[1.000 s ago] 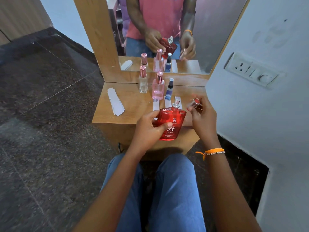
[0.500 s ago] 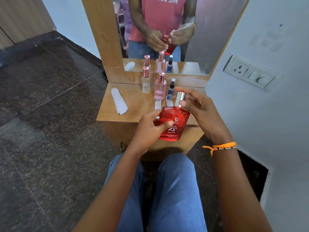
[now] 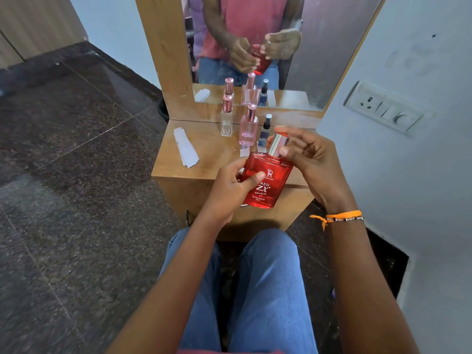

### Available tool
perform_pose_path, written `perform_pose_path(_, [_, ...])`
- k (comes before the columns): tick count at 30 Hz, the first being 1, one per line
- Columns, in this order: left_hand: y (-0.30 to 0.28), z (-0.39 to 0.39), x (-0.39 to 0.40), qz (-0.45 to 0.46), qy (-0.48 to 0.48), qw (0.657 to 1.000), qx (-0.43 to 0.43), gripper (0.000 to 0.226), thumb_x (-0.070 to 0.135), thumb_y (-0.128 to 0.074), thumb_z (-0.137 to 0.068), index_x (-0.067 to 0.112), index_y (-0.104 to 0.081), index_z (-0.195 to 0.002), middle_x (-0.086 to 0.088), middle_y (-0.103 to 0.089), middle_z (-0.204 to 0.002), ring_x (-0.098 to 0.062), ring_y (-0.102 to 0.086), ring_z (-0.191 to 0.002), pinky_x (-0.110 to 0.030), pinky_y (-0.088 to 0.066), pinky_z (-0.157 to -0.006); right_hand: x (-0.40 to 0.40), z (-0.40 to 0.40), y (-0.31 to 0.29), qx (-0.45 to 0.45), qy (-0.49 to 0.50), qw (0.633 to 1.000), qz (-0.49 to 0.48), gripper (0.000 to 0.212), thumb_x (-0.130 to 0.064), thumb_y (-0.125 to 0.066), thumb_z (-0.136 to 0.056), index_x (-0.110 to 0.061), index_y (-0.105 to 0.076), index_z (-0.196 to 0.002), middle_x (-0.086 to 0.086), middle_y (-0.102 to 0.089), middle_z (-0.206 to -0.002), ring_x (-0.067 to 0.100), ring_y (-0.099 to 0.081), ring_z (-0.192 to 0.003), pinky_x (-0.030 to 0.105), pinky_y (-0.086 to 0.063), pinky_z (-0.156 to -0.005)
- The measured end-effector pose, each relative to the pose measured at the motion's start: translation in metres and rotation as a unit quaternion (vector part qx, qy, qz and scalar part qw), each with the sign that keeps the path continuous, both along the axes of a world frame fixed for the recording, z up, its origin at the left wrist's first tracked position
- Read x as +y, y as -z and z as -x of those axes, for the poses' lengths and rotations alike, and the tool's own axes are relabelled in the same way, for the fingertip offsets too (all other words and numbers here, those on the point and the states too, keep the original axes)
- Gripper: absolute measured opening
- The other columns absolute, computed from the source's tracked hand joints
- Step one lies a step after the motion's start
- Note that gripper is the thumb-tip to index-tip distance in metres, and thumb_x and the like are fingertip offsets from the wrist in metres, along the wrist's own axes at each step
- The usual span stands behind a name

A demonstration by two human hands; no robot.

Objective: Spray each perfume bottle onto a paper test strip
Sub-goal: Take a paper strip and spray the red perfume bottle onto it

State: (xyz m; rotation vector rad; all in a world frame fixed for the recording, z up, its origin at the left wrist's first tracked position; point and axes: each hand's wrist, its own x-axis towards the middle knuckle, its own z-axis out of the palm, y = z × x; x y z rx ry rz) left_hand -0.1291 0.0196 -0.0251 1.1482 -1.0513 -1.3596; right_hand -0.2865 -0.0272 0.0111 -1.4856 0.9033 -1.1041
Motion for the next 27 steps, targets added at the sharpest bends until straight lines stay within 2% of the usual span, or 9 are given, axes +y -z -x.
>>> perform_pose_path(5, [0.004, 0.002, -0.003, 0.043, -0.038, 0.997, -0.053, 0.028, 0.008, -0.064, -0.086, 0.023, -0.062, -0.110, -0.005, -0.069, -0.102, -0.016, -0.067, -0.094, -0.030, -0.057, -0.072, 0.002, -0.007, -0.005, 0.008, 0.071, 0.997, 0.002, 0.033, 0.004, -0.067, -0.083, -0.015, -0.065, -0.110, -0.017, -0.075, -0.078, 0.003, -0.072, -0.083, 0.016, -0.056, -0.067])
perform_pose_path(8, [0.006, 0.009, -0.004, 0.070, -0.062, 0.992, -0.082, 0.029, 0.012, -0.067, -0.081, 0.030, -0.063, -0.104, -0.003, -0.068, -0.101, -0.021, -0.066, -0.098, -0.043, -0.056, -0.083, 0.003, -0.013, -0.001, 0.040, 0.172, 0.984, 0.030, 0.023, -0.006, -0.080, -0.072, -0.015, -0.070, -0.091, -0.011, -0.070, -0.067, 0.000, -0.066, -0.066, 0.020, -0.053, -0.063])
perform_pose_path(11, [0.006, 0.015, -0.002, 0.058, -0.073, 0.993, -0.070, 0.027, 0.015, -0.066, -0.079, 0.036, -0.063, -0.096, -0.011, -0.069, -0.101, -0.024, -0.067, -0.095, -0.045, -0.056, -0.084, 0.002, -0.022, 0.004, 0.113, 0.236, 0.963, 0.060, 0.030, -0.018, -0.085, -0.067, -0.021, -0.055, -0.070, -0.007, -0.061, -0.063, 0.003, -0.058, -0.059, 0.027, -0.052, -0.063])
perform_pose_path(13, [0.010, 0.016, 0.000, 0.027, -0.061, 0.997, -0.042, 0.023, 0.012, -0.065, -0.085, 0.028, -0.063, -0.101, -0.013, -0.069, -0.103, -0.025, -0.067, -0.095, -0.041, -0.057, -0.080, 0.002, -0.025, 0.005, 0.160, 0.226, 0.959, 0.067, 0.035, -0.025, -0.084, -0.069, -0.016, -0.050, -0.076, -0.003, -0.063, -0.071, 0.008, -0.059, -0.065, 0.026, -0.052, -0.064])
perform_pose_path(16, [0.011, 0.015, -0.002, 0.009, -0.028, 1.000, -0.006, 0.025, 0.014, -0.062, -0.088, 0.017, -0.061, -0.113, -0.008, -0.069, -0.102, -0.021, -0.067, -0.095, -0.035, -0.056, -0.079, 0.004, -0.014, 0.006, 0.079, 0.170, 0.982, -0.019, 0.040, -0.027, -0.078, -0.077, -0.013, -0.053, -0.105, -0.002, -0.062, -0.087, 0.007, -0.060, -0.078, 0.021, -0.052, -0.067])
perform_pose_path(18, [0.008, 0.015, -0.005, 0.002, -0.018, 1.000, 0.005, 0.028, 0.015, -0.061, -0.089, 0.017, -0.060, -0.116, -0.005, -0.069, -0.102, -0.021, -0.067, -0.096, -0.037, -0.056, -0.082, 0.009, -0.002, 0.010, 0.049, 0.101, 0.989, -0.099, 0.040, -0.018, -0.072, -0.083, -0.011, -0.054, -0.119, -0.001, -0.064, -0.100, 0.006, -0.063, -0.088, 0.018, -0.053, -0.068])
perform_pose_path(21, [0.005, 0.016, -0.008, -0.001, -0.001, 1.000, -0.007, 0.029, 0.015, -0.061, -0.089, 0.018, -0.059, -0.117, -0.007, -0.068, -0.106, -0.022, -0.067, -0.098, -0.039, -0.056, -0.084, 0.014, 0.013, 0.020, 0.061, 0.050, 0.990, -0.117, 0.039, -0.003, -0.070, -0.080, -0.015, -0.060, -0.116, 0.002, -0.069, -0.104, 0.010, -0.066, -0.095, 0.022, -0.055, -0.079])
perform_pose_path(24, [0.004, 0.018, -0.009, 0.005, 0.018, 0.999, -0.033, 0.032, 0.021, -0.063, -0.088, 0.022, -0.058, -0.119, -0.008, -0.067, -0.112, -0.023, -0.065, -0.103, -0.044, -0.054, -0.089, 0.013, 0.020, 0.023, 0.045, 0.065, 0.991, -0.109, 0.047, 0.005, -0.071, -0.077, -0.007, -0.059, -0.121, 0.006, -0.070, -0.105, 0.015, -0.067, -0.098, 0.026, -0.057, -0.086])
perform_pose_path(27, [0.002, 0.020, -0.014, 0.037, 0.005, 0.992, -0.118, 0.044, 0.026, -0.065, -0.086, 0.027, -0.051, -0.128, 0.001, -0.059, -0.127, -0.012, -0.057, -0.113, -0.031, -0.049, -0.094, 0.006, 0.024, 0.021, 0.037, 0.117, 0.990, -0.075, 0.043, 0.008, -0.069, -0.077, -0.004, -0.060, -0.117, 0.005, -0.071, -0.100, 0.012, -0.068, -0.093, 0.026, -0.058, -0.082])
